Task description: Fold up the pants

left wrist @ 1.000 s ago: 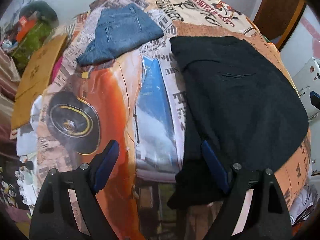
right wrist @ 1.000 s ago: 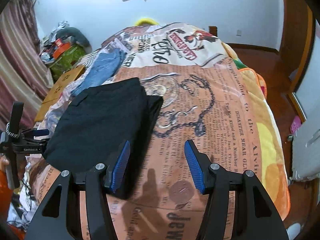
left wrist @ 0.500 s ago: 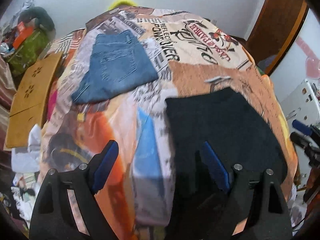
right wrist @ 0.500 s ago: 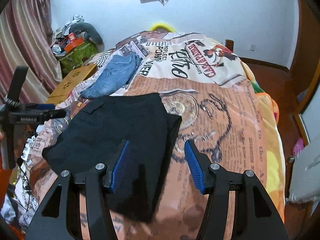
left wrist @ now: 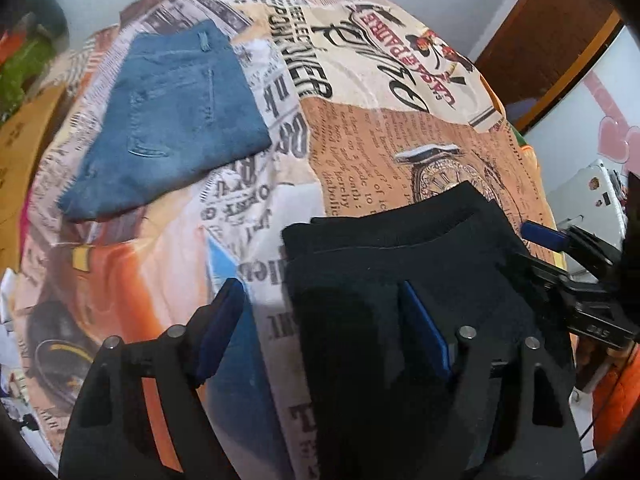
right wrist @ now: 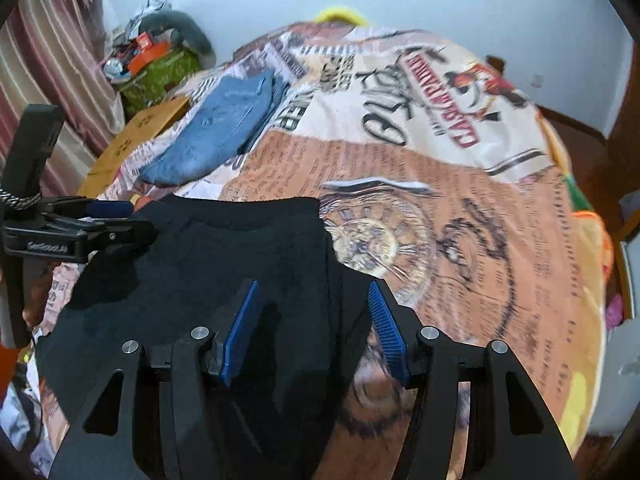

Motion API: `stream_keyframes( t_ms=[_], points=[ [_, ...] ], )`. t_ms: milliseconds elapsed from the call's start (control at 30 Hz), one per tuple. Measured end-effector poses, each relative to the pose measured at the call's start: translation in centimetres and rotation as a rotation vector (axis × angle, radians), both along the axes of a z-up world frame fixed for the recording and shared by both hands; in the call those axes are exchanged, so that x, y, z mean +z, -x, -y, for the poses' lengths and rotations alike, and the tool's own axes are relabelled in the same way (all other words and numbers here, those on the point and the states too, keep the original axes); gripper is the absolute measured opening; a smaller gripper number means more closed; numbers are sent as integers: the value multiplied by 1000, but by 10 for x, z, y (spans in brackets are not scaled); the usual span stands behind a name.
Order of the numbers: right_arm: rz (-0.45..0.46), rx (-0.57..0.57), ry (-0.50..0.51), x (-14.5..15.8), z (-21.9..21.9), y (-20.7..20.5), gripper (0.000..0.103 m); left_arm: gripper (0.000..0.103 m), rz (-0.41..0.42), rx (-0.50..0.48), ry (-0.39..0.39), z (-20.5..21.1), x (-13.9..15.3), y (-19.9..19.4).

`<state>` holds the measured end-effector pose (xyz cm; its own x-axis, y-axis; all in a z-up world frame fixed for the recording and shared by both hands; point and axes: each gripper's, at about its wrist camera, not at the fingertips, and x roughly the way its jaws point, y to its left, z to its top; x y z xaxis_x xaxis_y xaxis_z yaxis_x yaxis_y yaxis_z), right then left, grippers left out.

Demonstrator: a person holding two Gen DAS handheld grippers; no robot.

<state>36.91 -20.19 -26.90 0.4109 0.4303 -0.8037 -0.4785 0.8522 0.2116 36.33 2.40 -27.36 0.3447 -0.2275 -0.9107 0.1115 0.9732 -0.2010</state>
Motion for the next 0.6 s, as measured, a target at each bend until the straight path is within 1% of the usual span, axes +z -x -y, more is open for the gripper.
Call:
stream_keyframes(
  t_ms=[33, 133, 167, 233, 267, 300, 333, 367, 400, 500, 600],
  points=[
    [-11, 8, -1, -3, -3, -4, 53, 76, -1, -5, 5, 1, -1, -1],
    [-35, 41, -8, -11, -10, -13, 53, 66, 6, -33, 36, 5, -2, -3],
    [-32, 51, -7, -12, -12, -14, 51, 61, 5, -41, 51, 6, -2, -4],
    [-17, 76, 1, -13, -15, -15, 46, 58, 14, -47, 52, 9, -1, -5],
    [-8, 81, 9, -12, -16, -14, 45, 54, 16, -53, 51, 10, 0, -5],
    [11, 83, 18, -11, -16, -12, 37, 52, 22, -59, 45, 12, 0, -5],
    [26, 83, 27, -10, -16, -12, 33, 50, 30, -62, 37, 12, 2, -5],
    [41, 82, 31, -9, -15, -11, 28, 44, 42, -67, 23, 14, 4, -4],
    [49, 80, 23, -8, -13, -11, 25, 43, 48, -74, 17, 15, 6, -4],
    [78, 69, -10, -2, -7, -8, 19, 39, 87, -92, -8, 21, 14, -2],
    [119, 58, -16, 7, -5, -3, 16, 38, 143, -118, -55, 31, 25, -1]
  ],
)
